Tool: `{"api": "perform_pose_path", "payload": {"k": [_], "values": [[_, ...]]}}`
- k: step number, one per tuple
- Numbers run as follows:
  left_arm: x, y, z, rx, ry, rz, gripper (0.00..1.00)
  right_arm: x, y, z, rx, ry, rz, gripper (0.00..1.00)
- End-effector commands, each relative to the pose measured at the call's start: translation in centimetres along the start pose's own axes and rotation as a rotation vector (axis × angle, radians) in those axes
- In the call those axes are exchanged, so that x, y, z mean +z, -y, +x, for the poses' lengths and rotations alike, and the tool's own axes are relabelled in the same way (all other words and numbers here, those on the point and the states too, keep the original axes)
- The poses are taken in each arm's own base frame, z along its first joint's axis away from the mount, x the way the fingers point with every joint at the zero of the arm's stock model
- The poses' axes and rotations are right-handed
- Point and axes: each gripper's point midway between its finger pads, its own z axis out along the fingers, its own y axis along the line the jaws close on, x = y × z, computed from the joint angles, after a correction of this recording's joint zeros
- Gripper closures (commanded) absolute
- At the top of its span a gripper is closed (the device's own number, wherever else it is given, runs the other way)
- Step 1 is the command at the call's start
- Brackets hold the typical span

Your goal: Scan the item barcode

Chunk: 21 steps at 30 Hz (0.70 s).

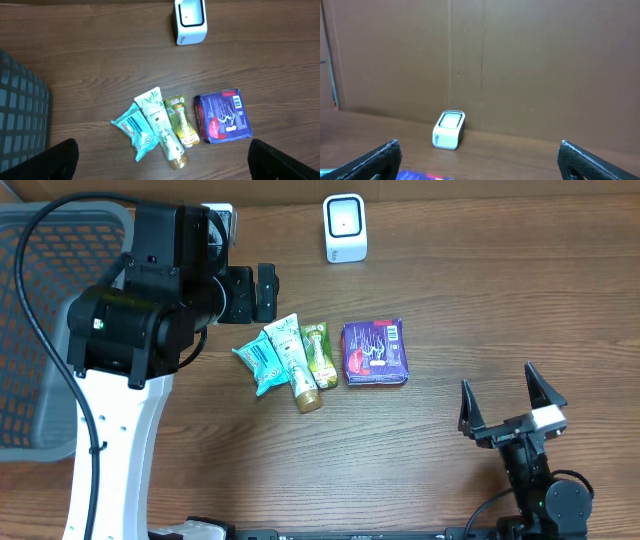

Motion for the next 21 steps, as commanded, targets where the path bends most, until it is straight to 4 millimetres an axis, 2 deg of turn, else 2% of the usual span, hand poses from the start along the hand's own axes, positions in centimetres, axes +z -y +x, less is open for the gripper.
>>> {"api": "perform_pose_path", "payload": {"k": [1, 4, 7, 8, 11, 21], "values": [[0.0, -0.1, -0.3, -0.006, 0.007, -0.009, 0.0, -0.3, 0.1, 0.6, 0.0, -0.011, 0.011, 0.0], [0.0, -0.1, -0.3, -0.006, 0.006, -0.009, 0.0, -0.4, 0.0, 2.2, 0.01, -0.077, 0.005, 0.0], [0.0, -0.1, -0.3, -0.006, 0.007, -0.009, 0.0, -0.9, -0.6, 5.3, 0.032, -0.206, -0.023, 0.0], [0.0, -0.1, -0.3, -0.006, 0.006, -0.009, 0.0, -1.0, -0.6, 5.8, 0.047, -0.226, -0.024, 0.0], [0.0, -0.1, -0.3, -0.006, 0.006, -0.009, 0.0, -0.9, -0.8, 5.7, 0.121, -0.221, -0.024, 0.0], [0.0, -0.1, -0.3, -0.006, 0.006, -0.009, 0.0, -0.9, -0.8, 5.7, 0.125, -0.221, -0.023, 0.0]]}}
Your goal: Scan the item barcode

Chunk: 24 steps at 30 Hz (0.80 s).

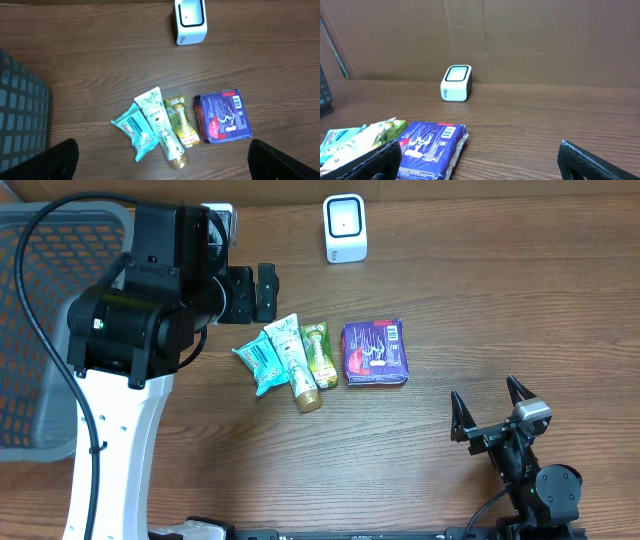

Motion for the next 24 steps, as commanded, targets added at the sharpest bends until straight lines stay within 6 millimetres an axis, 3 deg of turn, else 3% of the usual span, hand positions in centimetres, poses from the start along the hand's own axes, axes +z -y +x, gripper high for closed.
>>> {"api": "perform_pose_path", "payload": {"k": [1, 19, 24], "values": [[0.0, -0.1, -0.3, -0.006, 0.006, -0.009, 0.0, 0.0, -0.3, 0.2, 0.011, 0.004, -0.015, 0.0], [0.0, -0.2, 0.2, -0.006, -0.014, -0.012, 0.0, 0.0, -0.3, 0.2, 0.011, 0.004, -0.015, 0.0], [-1.6, -1.0, 0.2, 0.006, 0.03, -0.053, 0.0, 0.0, -0.3, 0.2, 0.011, 0.004, -0.015, 0.0]]}}
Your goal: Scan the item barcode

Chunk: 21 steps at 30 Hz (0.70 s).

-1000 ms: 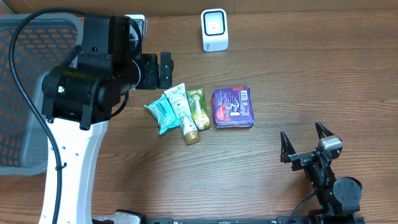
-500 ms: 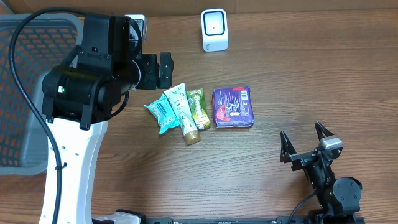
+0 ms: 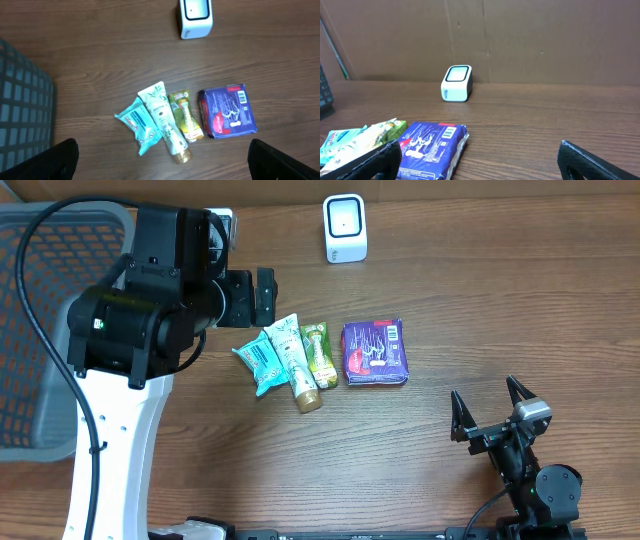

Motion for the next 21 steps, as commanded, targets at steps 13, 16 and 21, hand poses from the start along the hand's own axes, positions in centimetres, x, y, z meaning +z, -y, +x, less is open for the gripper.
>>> {"api": "perform_pose_path", "payload": {"k": [13, 16, 21], "values": [[-3.8, -3.5, 1.5, 0.111, 0.447, -0.044, 0.0, 0.0, -0.3, 0.2, 0.007, 0.004, -0.015, 0.0], [-3.4, -4.0, 3.5, 0.145, 0.525, -0.026, 0.0, 0.0, -0.3, 0.2, 0.007, 0.004, -0.015, 0.0], [-2.3, -5.1, 7.3, 0.135, 0.626, -0.039, 0.0, 0.0, -0.3, 0.2, 0.007, 0.004, -0.015, 0.0]]}}
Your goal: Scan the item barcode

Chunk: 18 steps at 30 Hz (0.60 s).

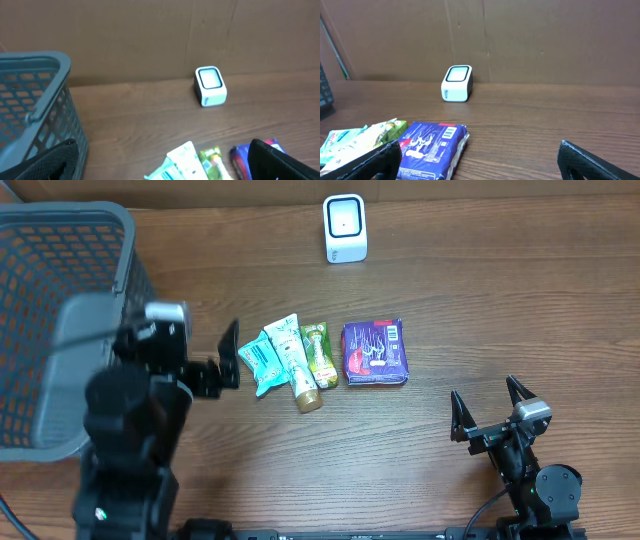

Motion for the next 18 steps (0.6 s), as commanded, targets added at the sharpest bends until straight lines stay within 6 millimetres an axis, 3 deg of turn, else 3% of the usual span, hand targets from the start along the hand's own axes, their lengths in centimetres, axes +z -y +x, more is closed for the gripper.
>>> {"api": "perform_pose_path", "payload": {"k": [1, 11, 18], "values": [[-0.8, 0.0, 2.8, 0.035, 0.042, 0.015, 0.01, 0.0, -0.3, 0.2, 0.007, 0.004, -0.013, 0.0], [-1.3, -0.1, 11.0, 0.064, 0.193, 0.0, 0.0, 0.0, -0.3, 0.2, 0.007, 0.004, -0.013, 0.0], [-0.7, -0.1, 14.3, 0.154, 0.249, -0.014, 0.0, 0.0, -0.3, 0.2, 0.007, 0.004, -0.013, 0.0]]}}
